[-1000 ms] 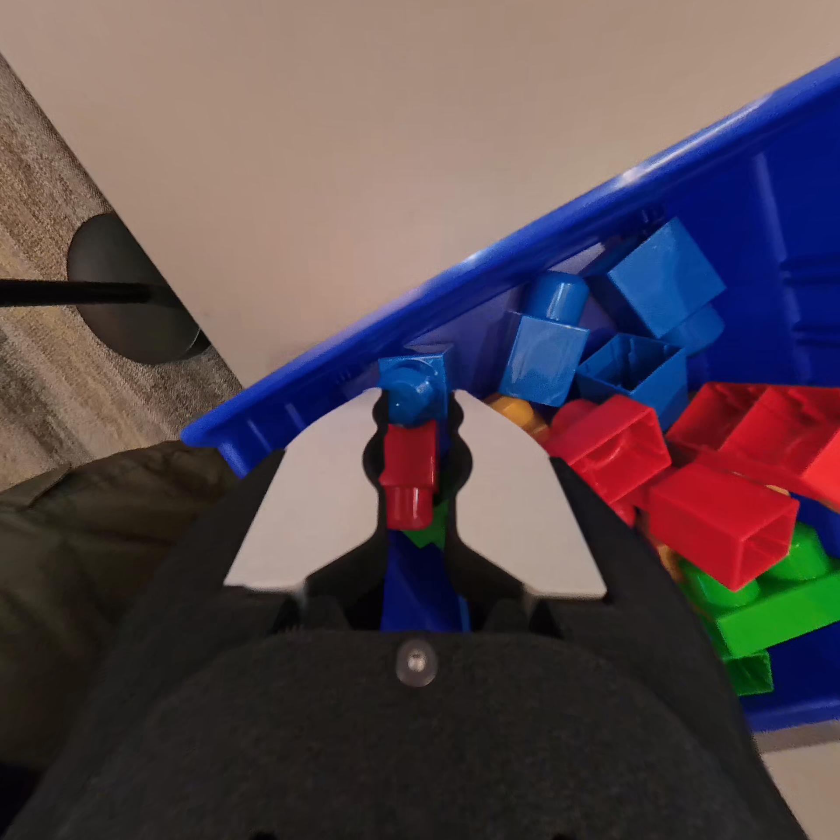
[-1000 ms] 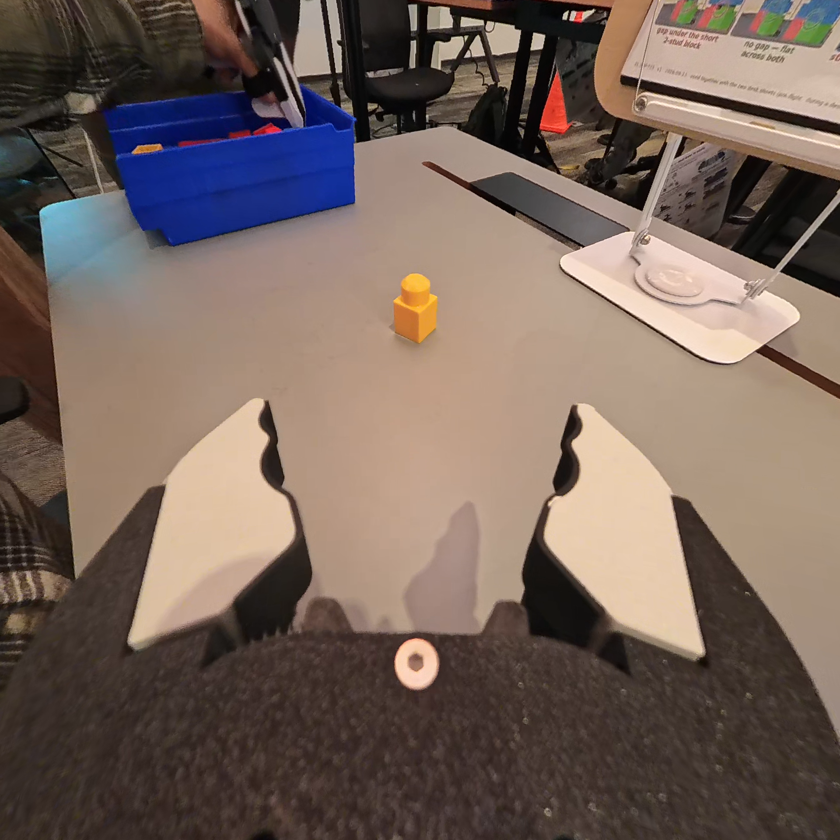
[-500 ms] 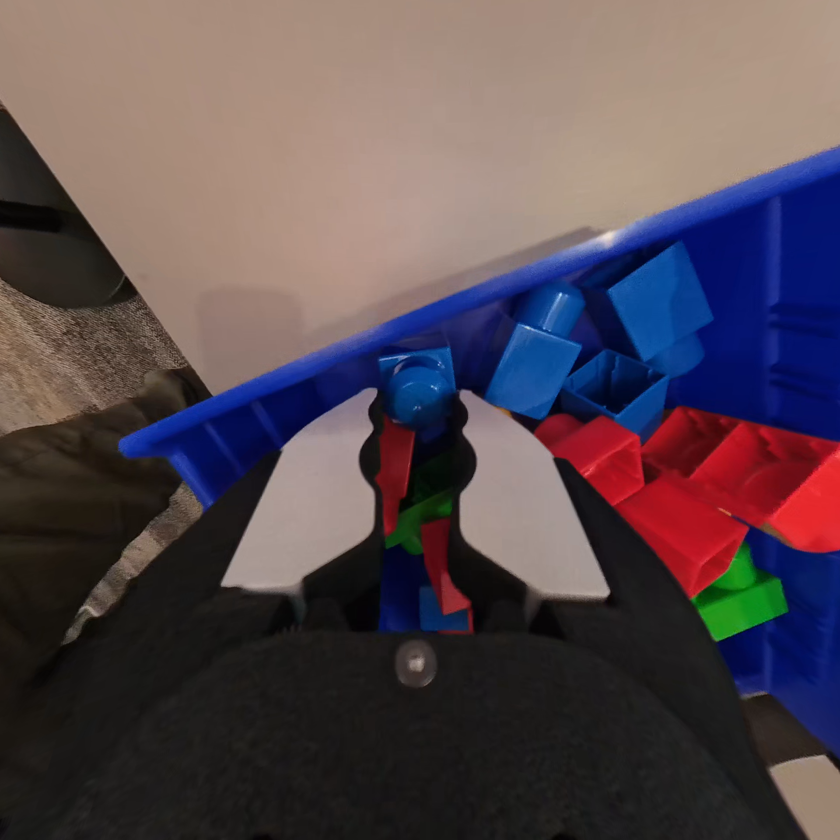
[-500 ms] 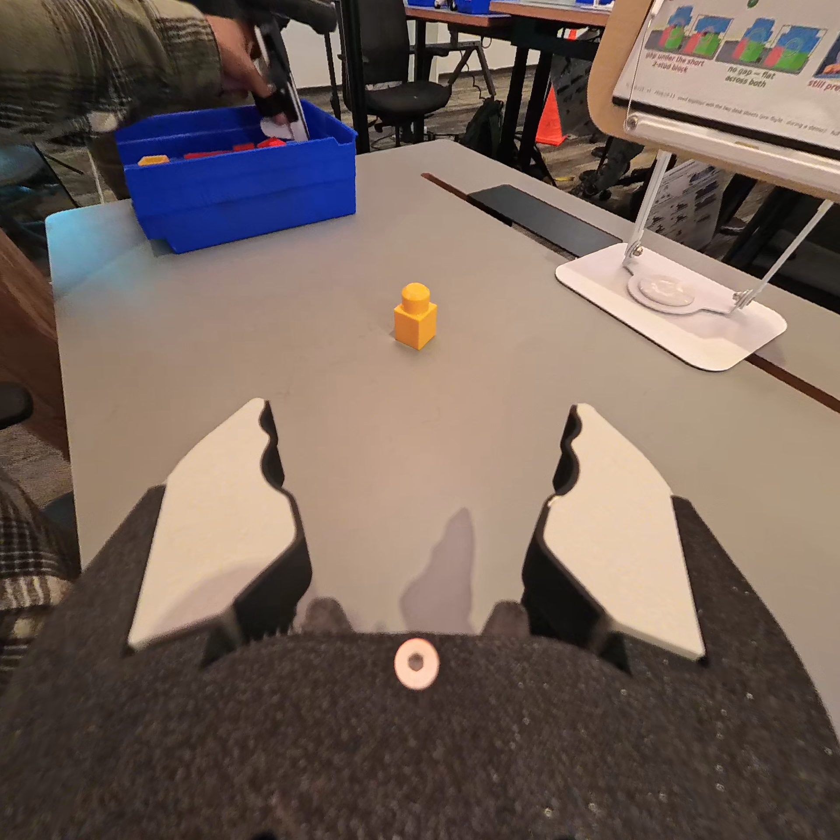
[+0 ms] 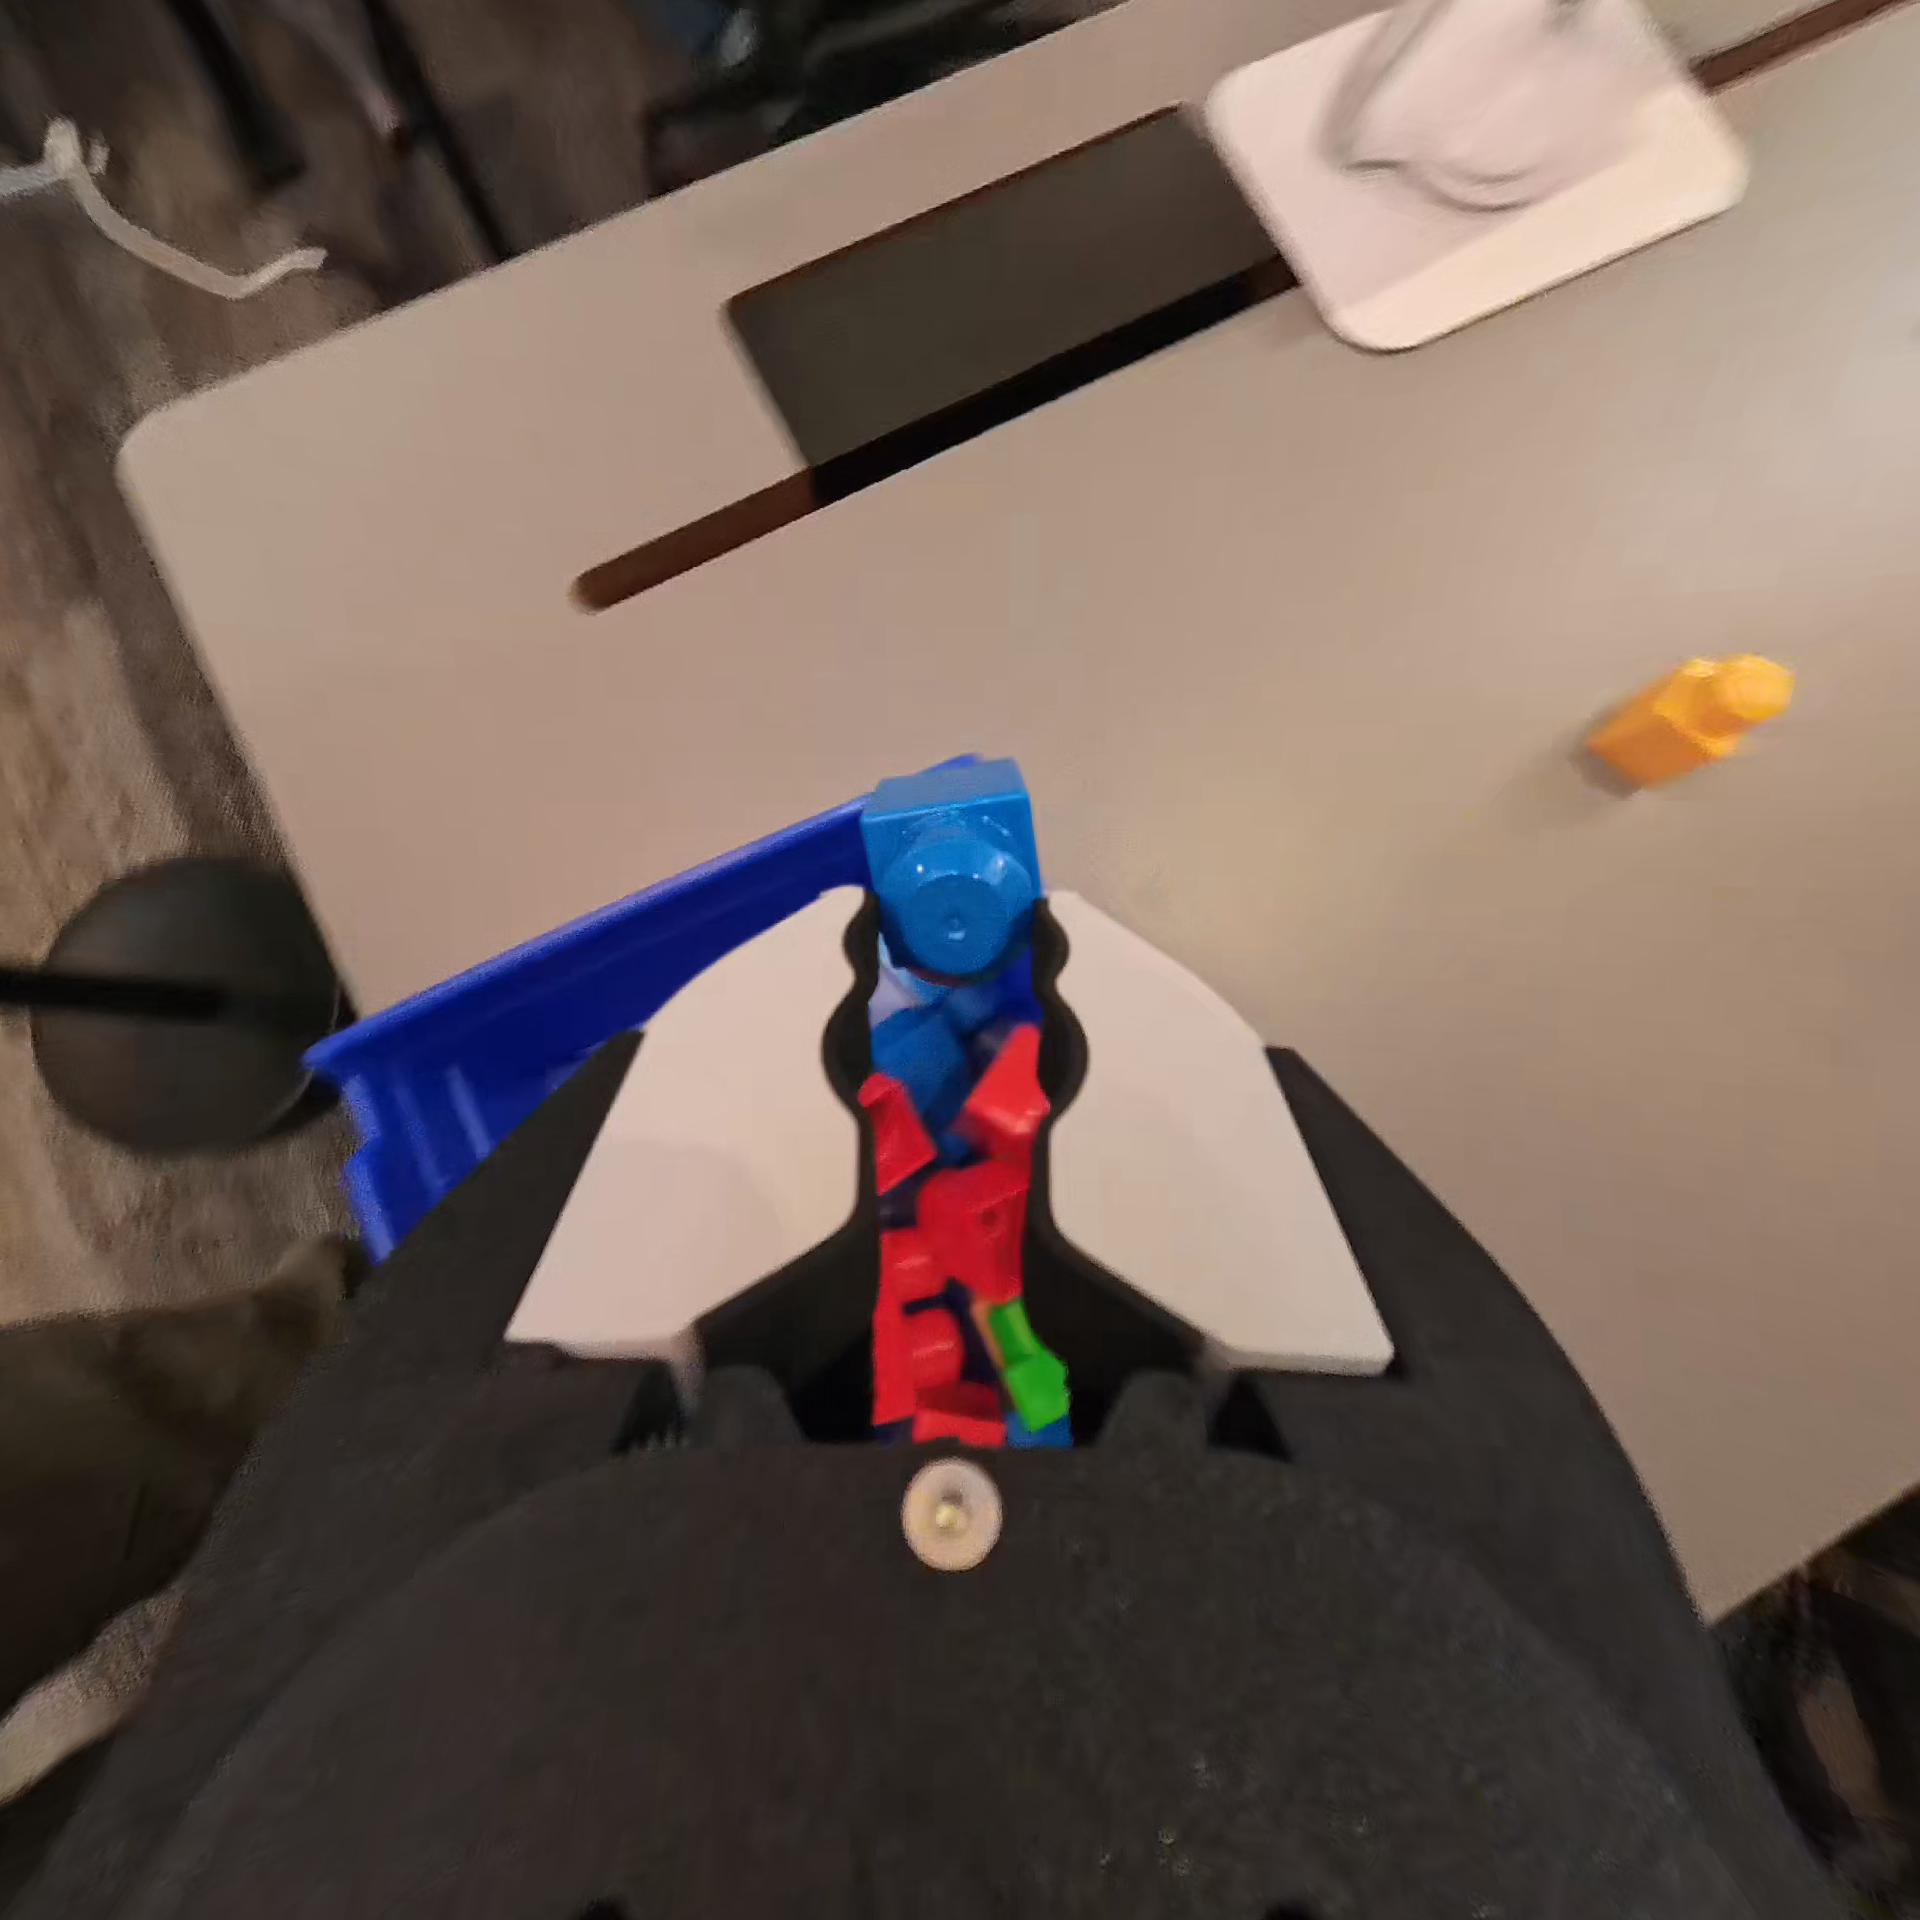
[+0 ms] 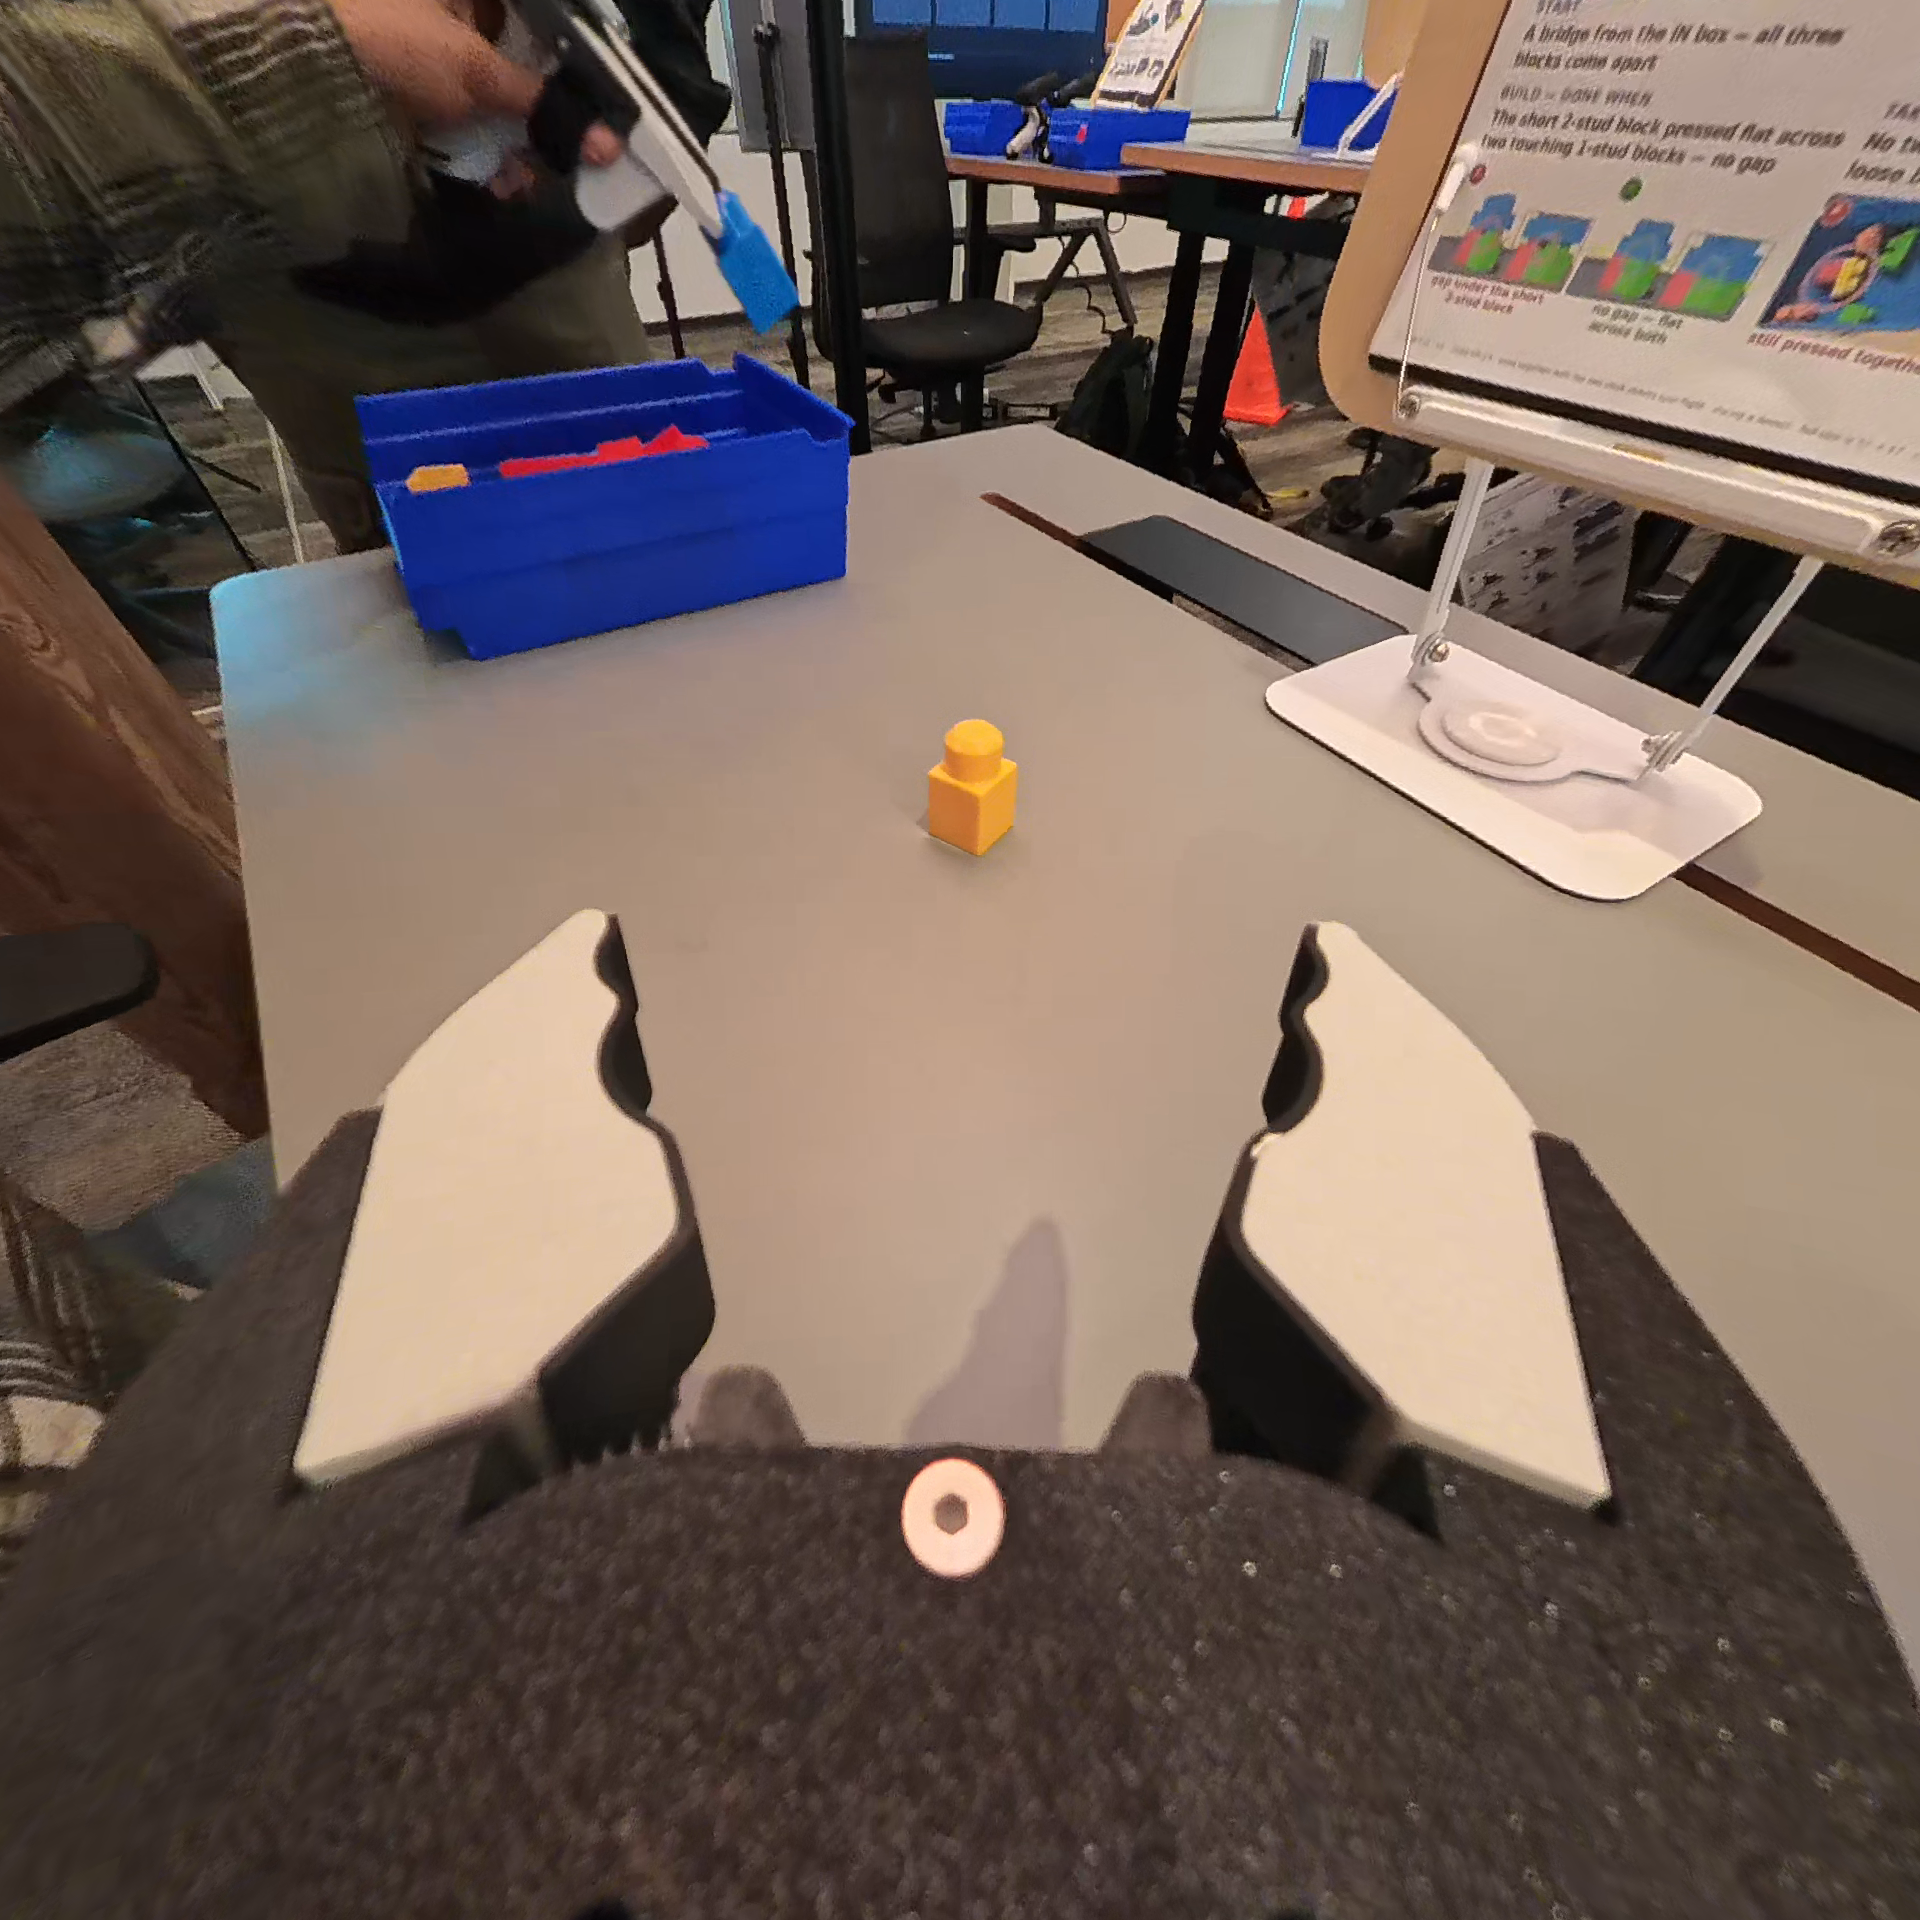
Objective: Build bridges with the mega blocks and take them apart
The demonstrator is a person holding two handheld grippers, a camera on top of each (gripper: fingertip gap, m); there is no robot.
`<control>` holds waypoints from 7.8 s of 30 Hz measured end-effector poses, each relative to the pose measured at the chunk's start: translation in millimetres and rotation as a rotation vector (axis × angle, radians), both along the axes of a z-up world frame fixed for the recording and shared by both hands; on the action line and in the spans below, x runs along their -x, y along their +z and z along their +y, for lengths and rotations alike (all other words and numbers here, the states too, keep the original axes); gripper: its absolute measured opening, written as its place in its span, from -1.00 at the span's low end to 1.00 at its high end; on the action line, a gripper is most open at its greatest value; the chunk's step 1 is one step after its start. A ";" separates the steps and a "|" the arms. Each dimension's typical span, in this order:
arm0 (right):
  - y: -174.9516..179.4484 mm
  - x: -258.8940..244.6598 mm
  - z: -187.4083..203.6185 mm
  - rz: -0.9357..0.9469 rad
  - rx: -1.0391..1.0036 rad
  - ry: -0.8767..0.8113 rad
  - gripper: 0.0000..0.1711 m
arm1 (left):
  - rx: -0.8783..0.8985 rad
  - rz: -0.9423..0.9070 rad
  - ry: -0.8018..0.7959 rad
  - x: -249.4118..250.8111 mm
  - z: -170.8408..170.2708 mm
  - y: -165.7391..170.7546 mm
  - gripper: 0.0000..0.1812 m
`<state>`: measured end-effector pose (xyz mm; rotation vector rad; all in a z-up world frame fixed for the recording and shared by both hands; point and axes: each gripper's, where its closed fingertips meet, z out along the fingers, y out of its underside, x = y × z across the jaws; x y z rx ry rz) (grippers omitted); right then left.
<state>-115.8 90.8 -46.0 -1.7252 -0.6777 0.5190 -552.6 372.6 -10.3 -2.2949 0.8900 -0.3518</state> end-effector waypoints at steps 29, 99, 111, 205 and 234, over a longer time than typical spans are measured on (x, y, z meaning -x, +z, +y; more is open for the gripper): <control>17.6 -28.5 -18.3 0.012 -0.038 -0.047 0.36 | 0.286 0.470 -0.722 -238.8 -121.4 -129.5 -0.69; 13.7 -14.1 -16.5 -0.014 -0.027 -0.010 0.36 | 0.290 0.359 -0.797 -270.9 -119.6 -149.0 -0.70; 13.6 -13.6 -17.1 -0.016 -0.027 -0.009 0.36 | 0.315 0.346 -0.787 -270.7 -121.9 -150.9 -0.69; -0.2 6.4 -12.2 -0.040 0.009 0.043 0.36 | 0.158 0.198 0.062 84.3 -89.2 -71.9 -0.45; -5.6 62.6 -8.3 -0.071 0.049 0.107 0.36 | 0.425 0.252 -0.005 110.8 -133.6 -113.3 -0.54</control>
